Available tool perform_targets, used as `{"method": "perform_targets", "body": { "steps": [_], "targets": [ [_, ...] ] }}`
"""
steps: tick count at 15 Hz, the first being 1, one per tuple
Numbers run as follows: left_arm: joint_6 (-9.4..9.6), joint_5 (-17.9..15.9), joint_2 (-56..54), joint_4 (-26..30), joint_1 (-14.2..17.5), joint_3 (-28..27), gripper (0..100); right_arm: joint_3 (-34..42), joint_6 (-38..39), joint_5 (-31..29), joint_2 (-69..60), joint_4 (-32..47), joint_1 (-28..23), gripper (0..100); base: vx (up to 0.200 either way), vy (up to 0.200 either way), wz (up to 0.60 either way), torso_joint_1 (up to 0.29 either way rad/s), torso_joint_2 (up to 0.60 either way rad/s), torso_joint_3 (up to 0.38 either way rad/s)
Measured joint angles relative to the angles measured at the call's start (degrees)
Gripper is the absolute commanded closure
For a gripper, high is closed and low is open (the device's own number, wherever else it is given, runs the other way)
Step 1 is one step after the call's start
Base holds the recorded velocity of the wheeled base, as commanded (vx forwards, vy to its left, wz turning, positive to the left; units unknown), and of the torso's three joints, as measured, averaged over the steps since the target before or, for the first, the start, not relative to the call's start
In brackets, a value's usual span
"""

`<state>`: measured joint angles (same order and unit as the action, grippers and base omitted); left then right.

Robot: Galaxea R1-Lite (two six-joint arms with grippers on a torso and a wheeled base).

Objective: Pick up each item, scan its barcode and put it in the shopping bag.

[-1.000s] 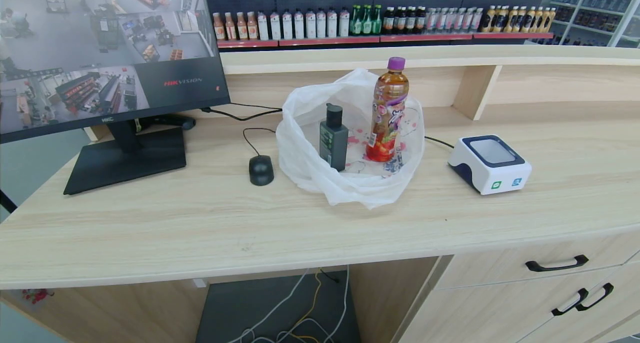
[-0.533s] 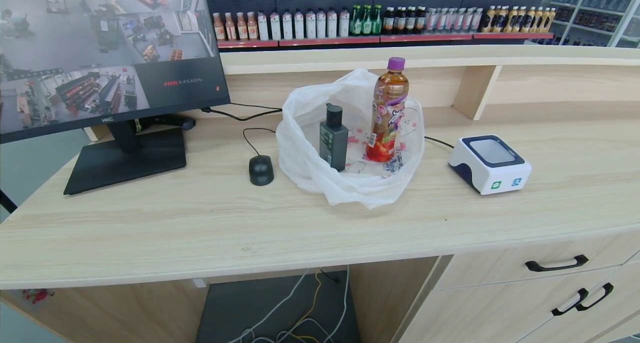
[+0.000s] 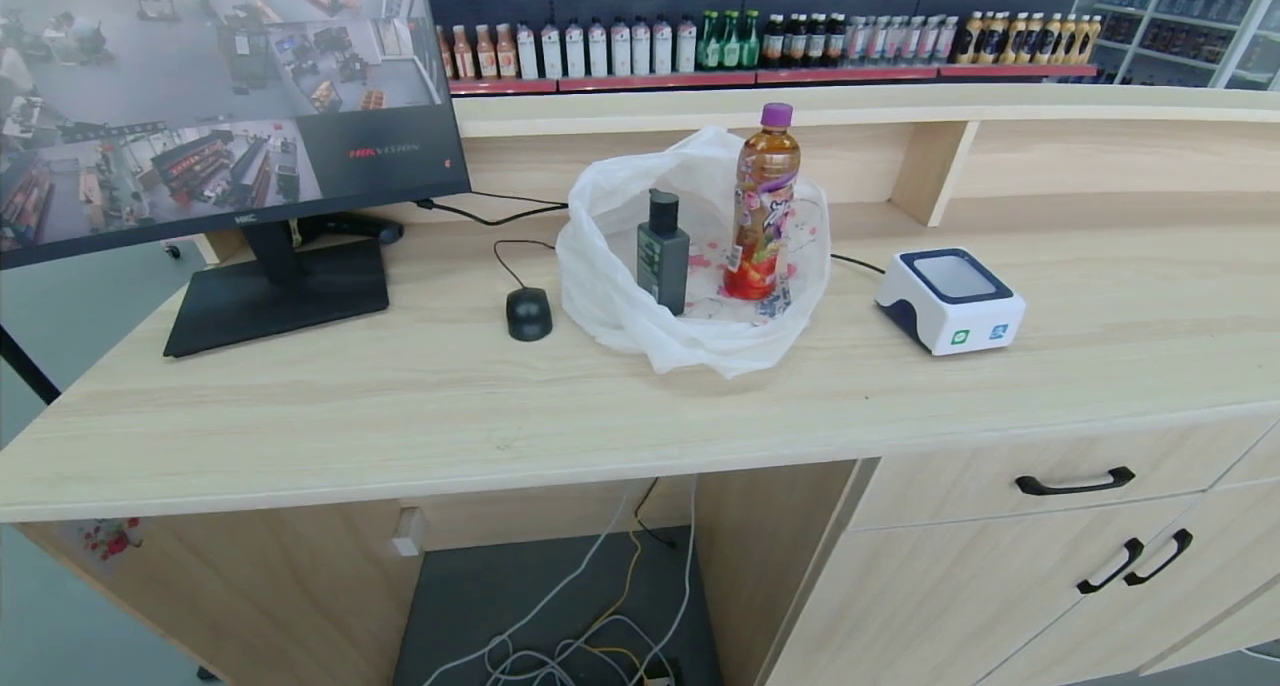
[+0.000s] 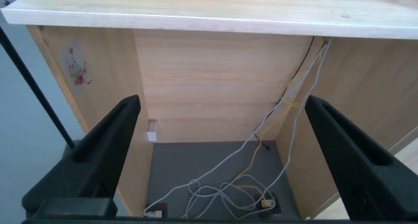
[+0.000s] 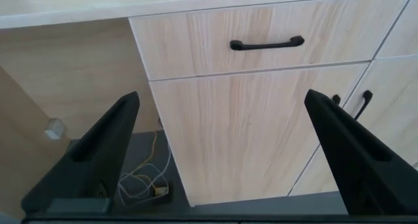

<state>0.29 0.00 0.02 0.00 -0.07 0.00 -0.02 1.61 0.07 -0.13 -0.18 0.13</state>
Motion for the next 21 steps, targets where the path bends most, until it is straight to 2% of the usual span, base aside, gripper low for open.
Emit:
{"method": "perform_targets", "body": {
  "steps": [21],
  "targets": [
    [-0.87, 0.0, 0.0, 0.02, 0.07, 0.0, 0, 0.02, -0.46, 0.0, 0.02, 0.11, 0.05, 0, 0.0, -0.2, 0.0, 0.004, 0.0, 0.002]
  ]
}}
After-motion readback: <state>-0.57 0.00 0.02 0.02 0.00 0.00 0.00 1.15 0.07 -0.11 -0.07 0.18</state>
